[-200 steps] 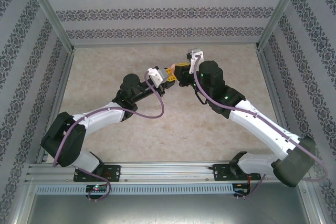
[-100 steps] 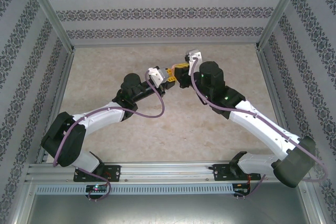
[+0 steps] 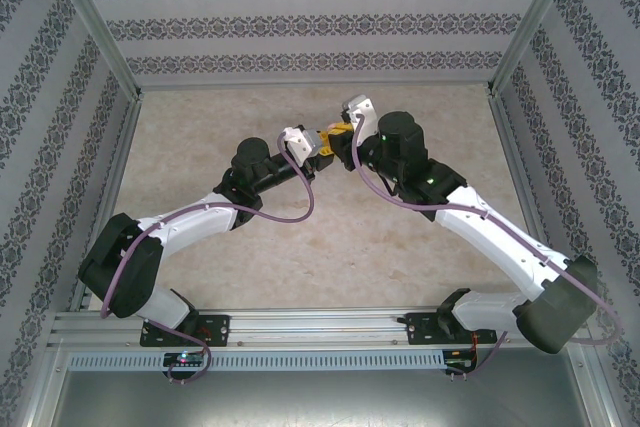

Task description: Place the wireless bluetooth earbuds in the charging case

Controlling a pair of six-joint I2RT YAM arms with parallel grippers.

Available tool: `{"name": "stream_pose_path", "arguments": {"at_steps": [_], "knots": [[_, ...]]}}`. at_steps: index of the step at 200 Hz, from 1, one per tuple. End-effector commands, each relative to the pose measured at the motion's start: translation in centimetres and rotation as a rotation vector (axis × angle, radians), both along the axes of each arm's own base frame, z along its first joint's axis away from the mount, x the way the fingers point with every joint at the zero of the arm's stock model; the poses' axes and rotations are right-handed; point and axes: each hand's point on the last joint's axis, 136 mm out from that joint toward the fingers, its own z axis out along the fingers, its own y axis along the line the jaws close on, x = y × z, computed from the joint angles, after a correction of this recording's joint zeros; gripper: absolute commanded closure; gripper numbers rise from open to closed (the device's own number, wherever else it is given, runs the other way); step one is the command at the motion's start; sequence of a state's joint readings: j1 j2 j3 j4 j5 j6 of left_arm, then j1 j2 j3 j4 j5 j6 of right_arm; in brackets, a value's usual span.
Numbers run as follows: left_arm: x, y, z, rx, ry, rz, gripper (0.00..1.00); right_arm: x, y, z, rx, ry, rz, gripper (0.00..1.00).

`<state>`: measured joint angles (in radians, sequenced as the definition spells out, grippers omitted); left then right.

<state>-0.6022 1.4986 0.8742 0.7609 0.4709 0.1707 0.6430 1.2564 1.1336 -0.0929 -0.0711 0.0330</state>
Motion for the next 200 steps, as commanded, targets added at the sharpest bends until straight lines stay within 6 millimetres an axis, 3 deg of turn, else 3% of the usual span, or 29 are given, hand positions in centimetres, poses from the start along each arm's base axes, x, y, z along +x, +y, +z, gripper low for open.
{"name": "stream_pose_path", "arguments": {"at_steps": [1, 20, 89, 200], "knots": [[-2.1, -0.7, 6.7, -0.107, -0.153, -0.076, 1.0, -0.5, 0.7, -2.2, -0.013, 0.116, 0.05, 0.71], [-2.2, -0.8, 6.5, -0.104, -0.146, -0.079, 1.0, 0.2, 0.0, -1.0, 0.048, 0.13, 0.007, 0.58], [-1.9, -0.7, 6.0, -0.103, -0.133, -0.069, 1.0, 1.1, -1.9, 3.1, 0.25, 0.171, -0.069, 0.36], [-1.5, -0.6, 5.4, -0.109, -0.12, -0.049, 1.0, 0.9, -3.7, 5.9, 0.413, 0.202, -0.089, 0.31]]}}
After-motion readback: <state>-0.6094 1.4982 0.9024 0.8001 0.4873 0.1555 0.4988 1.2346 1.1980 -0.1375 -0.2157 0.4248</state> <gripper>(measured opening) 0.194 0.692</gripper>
